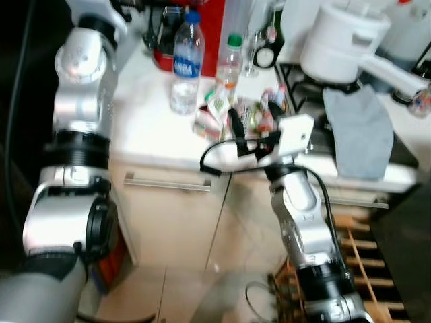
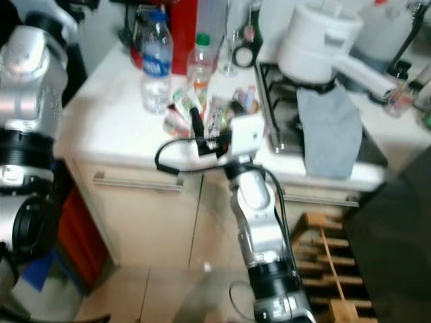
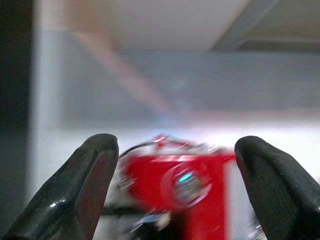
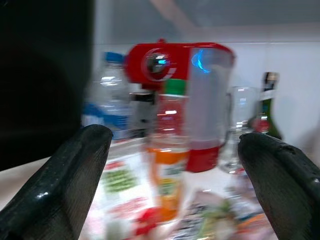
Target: Restocking fridge
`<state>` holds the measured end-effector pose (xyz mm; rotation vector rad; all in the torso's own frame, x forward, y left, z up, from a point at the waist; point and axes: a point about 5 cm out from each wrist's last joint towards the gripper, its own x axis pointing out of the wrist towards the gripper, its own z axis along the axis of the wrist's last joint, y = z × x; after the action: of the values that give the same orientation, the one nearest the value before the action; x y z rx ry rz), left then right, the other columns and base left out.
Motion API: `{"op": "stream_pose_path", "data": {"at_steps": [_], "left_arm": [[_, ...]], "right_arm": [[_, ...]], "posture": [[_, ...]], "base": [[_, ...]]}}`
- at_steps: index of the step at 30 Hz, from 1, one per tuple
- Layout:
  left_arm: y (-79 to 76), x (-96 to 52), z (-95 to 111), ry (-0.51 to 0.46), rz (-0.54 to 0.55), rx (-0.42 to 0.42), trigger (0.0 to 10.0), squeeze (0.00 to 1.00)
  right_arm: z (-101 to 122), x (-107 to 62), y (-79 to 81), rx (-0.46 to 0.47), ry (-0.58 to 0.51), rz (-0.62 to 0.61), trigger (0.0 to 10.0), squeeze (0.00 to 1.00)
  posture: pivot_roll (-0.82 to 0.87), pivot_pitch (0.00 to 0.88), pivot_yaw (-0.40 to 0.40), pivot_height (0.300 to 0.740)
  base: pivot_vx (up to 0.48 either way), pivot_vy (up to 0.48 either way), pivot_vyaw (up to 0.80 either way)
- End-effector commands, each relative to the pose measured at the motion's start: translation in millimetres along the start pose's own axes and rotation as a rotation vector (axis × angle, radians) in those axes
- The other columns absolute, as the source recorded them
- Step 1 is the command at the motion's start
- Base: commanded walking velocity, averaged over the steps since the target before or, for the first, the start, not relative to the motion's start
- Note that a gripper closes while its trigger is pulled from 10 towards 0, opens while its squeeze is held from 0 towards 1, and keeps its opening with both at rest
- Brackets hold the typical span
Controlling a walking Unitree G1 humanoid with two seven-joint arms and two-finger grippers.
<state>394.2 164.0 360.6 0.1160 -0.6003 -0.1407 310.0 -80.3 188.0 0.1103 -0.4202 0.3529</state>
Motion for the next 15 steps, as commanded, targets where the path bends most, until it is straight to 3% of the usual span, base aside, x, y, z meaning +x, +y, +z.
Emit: {"op": "stream_pose_path", "data": {"at_steps": [1, 3, 9, 15], "left_arm": [[-13.8, 5.5, -0.4, 0.004, -0.055, -0.003, 10.0, 0.0], [-14.8, 9.0, -0.9, 0.012, -0.06, 0.018, 10.0, 0.0], [-16.7, 15.5, 1.9, 0.052, -0.083, -0.001, 10.0, 0.0], [-21.0, 18.3, 12.3, 0.053, -0.157, -0.088, 10.0, 0.0]], "right_arm": [[4.9, -1.3, -7.3, 0.003, -0.004, -0.009, 10.0, 0.02], [10.4, -1.4, -4.7, 0.007, -0.013, 0.025, 10.0, 0.02], [17.9, -3.6, -4.7, 0.003, -0.029, 0.035, 10.0, 0.01], [31.2, -7.7, -1.3, 0.032, -0.059, 0.037, 10.0, 0.01]], "posture": [[-0.02, 0.0, -0.043, 0.74], [-0.02, 0.0, -0.037, 0.74], [-0.04, 0.0, -0.025, 0.74], [-0.04, 0.0, -0.016, 0.74]], "base": [[0.48, 0.0, 0.0], [0.48, 0.0, 0.0], [0.0, 0.0, 0.0], [0.0, 0.0, 0.0]]}}
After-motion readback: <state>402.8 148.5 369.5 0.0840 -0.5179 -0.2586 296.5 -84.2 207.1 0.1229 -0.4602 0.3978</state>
